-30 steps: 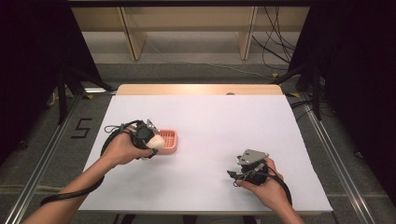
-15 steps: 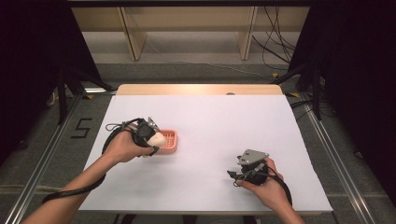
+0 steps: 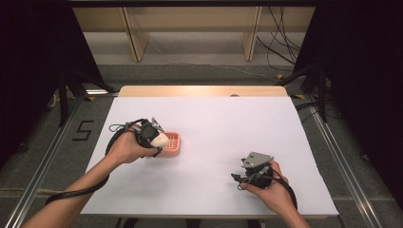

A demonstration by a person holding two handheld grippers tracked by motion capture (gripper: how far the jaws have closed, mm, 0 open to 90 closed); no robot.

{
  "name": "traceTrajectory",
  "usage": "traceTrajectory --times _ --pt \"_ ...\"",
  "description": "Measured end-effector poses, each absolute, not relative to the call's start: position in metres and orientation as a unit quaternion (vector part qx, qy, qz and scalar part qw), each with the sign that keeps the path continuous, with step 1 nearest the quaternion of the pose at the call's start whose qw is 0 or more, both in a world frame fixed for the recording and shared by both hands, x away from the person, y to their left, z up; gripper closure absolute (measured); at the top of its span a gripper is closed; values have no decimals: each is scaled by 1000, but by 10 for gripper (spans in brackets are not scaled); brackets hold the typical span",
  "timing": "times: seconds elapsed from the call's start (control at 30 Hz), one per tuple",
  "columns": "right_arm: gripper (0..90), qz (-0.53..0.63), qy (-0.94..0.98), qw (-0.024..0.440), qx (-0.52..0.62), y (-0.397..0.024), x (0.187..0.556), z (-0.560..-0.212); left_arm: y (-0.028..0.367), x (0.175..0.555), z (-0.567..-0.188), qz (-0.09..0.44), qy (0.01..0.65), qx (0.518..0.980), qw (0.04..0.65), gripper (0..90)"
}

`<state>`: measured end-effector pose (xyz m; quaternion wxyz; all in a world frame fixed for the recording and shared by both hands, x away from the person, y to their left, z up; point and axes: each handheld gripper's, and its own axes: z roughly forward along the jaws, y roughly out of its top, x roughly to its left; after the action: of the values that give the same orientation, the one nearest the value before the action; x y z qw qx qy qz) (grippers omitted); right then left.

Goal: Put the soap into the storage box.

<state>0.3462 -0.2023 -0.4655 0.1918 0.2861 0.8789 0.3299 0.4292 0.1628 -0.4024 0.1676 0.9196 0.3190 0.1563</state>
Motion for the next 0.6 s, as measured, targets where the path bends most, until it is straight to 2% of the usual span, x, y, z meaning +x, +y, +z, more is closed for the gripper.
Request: traceTrajectory --times 0.6 --pt "354 331 879 191 287 -202 346 -466 157 436 -404 163 308 921 173 493"
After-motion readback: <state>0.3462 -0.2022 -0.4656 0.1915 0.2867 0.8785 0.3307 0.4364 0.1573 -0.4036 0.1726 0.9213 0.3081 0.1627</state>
